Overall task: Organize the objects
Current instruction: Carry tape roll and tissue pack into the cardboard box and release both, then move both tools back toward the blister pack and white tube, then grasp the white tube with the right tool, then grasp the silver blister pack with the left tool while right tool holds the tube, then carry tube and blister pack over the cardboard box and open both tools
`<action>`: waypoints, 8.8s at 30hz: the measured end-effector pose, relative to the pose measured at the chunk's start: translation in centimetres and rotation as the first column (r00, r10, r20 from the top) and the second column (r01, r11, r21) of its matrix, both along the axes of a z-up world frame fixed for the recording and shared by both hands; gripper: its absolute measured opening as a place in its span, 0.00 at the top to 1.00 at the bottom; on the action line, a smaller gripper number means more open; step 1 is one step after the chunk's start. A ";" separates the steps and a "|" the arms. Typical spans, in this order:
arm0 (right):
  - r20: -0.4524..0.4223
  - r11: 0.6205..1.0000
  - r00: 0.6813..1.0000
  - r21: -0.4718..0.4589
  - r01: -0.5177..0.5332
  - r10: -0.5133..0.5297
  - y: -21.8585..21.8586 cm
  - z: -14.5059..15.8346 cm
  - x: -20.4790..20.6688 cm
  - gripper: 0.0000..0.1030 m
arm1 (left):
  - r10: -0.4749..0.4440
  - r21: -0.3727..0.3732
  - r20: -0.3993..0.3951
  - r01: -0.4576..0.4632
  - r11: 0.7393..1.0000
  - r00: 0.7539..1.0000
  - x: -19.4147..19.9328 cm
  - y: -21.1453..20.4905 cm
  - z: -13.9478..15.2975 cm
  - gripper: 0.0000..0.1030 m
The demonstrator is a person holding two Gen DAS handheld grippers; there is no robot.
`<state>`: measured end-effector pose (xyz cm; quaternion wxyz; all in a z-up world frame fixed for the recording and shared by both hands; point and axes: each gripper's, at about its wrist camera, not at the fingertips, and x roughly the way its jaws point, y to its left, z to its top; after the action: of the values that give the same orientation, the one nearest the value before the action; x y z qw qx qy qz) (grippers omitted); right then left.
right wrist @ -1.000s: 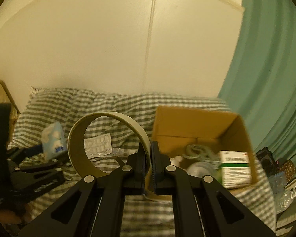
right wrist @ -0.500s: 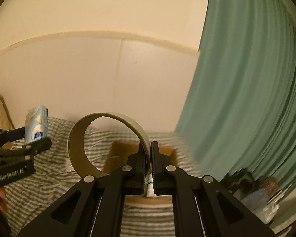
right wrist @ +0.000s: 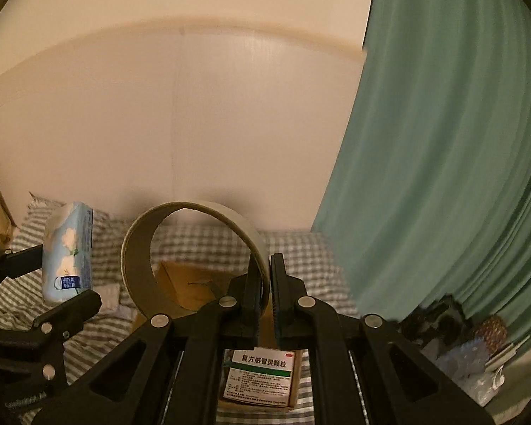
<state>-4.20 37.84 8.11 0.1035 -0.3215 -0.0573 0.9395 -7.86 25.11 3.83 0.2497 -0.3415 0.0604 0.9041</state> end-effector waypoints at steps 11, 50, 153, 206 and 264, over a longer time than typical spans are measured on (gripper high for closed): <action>0.175 0.997 0.984 -0.060 0.055 -0.044 4.3 -8.6 -6.2 0.95 | -0.033 -0.044 0.138 0.040 0.998 0.990 -3.9 3.4 -8.1 0.32; -0.092 0.984 0.983 -0.062 -0.166 0.160 -12.3 2.3 7.9 0.09 | 0.297 -0.017 -0.111 -0.300 0.954 0.948 2.9 -22.6 4.3 0.00; 0.256 0.988 0.967 -0.153 0.021 0.019 -15.6 -25.4 -10.2 0.81 | -0.134 -0.429 -0.029 0.108 0.897 0.991 -13.1 -10.3 -23.0 0.13; 0.384 0.966 0.910 -0.252 -0.056 0.153 -17.1 -29.2 -15.3 0.80 | 0.176 -0.167 0.142 -0.152 0.974 0.974 -10.8 -20.9 -20.2 0.10; 0.033 0.968 0.973 -0.116 -0.221 0.226 -16.8 -5.5 3.5 0.80 | 0.119 -0.010 -0.047 -0.119 0.993 0.992 3.6 -16.7 3.4 0.30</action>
<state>-0.70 21.08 2.62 -0.0226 -0.3400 -0.0430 0.9392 -4.31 8.41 7.28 0.1916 -0.3249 0.0515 0.9247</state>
